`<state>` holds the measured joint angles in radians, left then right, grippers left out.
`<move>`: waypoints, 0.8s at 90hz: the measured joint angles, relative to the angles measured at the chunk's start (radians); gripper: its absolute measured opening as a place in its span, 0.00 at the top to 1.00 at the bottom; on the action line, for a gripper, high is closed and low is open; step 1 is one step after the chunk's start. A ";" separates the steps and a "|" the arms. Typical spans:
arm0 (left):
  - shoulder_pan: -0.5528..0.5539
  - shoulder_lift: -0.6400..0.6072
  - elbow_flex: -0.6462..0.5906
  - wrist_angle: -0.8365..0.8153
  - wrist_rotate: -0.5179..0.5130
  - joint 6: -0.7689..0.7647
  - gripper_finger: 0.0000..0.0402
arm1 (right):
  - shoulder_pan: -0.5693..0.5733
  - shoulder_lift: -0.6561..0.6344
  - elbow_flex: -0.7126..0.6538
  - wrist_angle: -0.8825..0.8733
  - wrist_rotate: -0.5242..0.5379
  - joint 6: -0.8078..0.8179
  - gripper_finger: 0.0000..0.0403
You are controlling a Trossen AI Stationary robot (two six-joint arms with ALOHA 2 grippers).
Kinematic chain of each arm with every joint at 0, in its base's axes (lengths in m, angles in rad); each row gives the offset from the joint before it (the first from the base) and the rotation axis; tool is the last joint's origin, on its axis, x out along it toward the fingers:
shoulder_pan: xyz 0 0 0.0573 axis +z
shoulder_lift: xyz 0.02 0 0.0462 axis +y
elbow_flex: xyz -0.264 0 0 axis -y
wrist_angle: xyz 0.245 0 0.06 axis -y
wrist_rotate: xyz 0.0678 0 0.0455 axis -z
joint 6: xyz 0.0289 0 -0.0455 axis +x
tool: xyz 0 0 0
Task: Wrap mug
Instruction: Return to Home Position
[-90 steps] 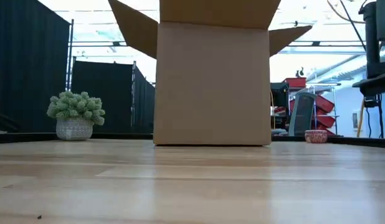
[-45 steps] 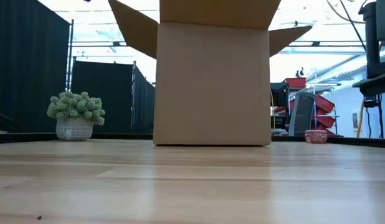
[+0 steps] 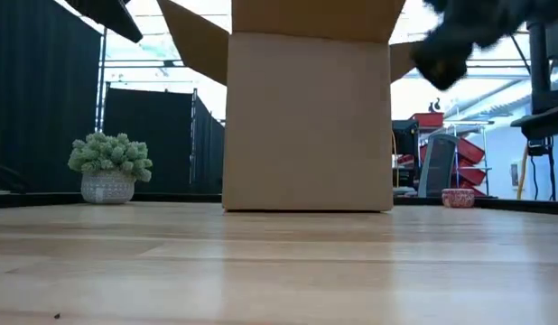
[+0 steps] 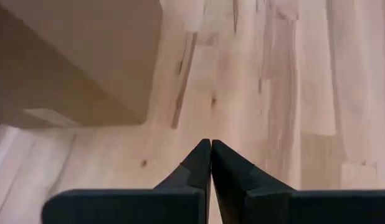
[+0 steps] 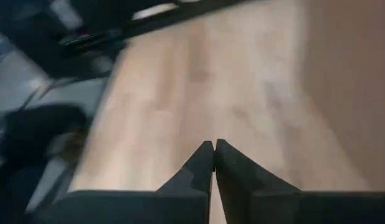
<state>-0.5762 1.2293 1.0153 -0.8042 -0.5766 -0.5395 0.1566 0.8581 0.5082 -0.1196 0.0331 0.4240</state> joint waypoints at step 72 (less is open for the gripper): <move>-0.008 -0.345 -0.395 0.427 0.035 0.160 1.00 | -0.097 -0.365 -0.479 0.576 0.014 -0.169 1.00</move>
<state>-0.5838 0.8844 0.6204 -0.3767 -0.5411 -0.3794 0.0595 0.4927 0.0296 0.4564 0.0471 0.2551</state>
